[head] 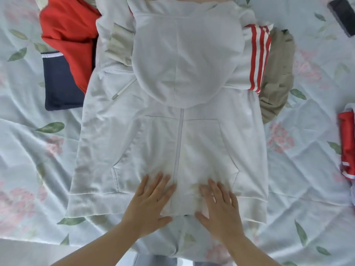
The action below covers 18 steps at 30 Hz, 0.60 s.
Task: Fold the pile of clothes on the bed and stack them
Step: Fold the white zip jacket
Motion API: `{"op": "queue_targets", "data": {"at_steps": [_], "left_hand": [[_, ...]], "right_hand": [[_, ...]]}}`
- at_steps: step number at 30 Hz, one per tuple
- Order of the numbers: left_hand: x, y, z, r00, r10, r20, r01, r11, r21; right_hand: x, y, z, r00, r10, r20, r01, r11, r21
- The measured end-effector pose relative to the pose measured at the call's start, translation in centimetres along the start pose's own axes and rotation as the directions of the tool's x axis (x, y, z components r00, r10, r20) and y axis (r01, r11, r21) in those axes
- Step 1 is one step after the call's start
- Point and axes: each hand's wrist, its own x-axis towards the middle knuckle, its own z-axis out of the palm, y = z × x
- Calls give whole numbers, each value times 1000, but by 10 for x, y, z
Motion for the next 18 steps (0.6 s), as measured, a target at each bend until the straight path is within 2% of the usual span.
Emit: {"op": "queue_targets", "data": {"at_steps": [3, 7, 9, 13, 15, 18], "left_hand": [[-9, -8, 4, 997, 53, 51, -56, 997, 50], [-3, -20, -4, 991, 113, 73, -118, 991, 68], [0, -23, -6, 990, 132, 54, -136, 987, 83], [4, -23, -14, 982, 187, 11, -187, 972, 145], [7, -20, -23, 982, 186, -33, -179, 970, 165], [5, -15, -38, 993, 82, -90, -73, 993, 96]], "right_hand": [[-2, -3, 2, 998, 2, 59, 1, 998, -58], [1, 2, -2, 998, -58, 24, 60, 995, -77], [1, 5, -2, 996, -82, -30, 79, 994, -79], [0, 16, 0, 953, -164, -254, 158, 986, -44], [-1, 24, -8, 944, -180, -276, 187, 982, 0], [-2, 34, -24, 959, -204, -197, 218, 974, 54]]}}
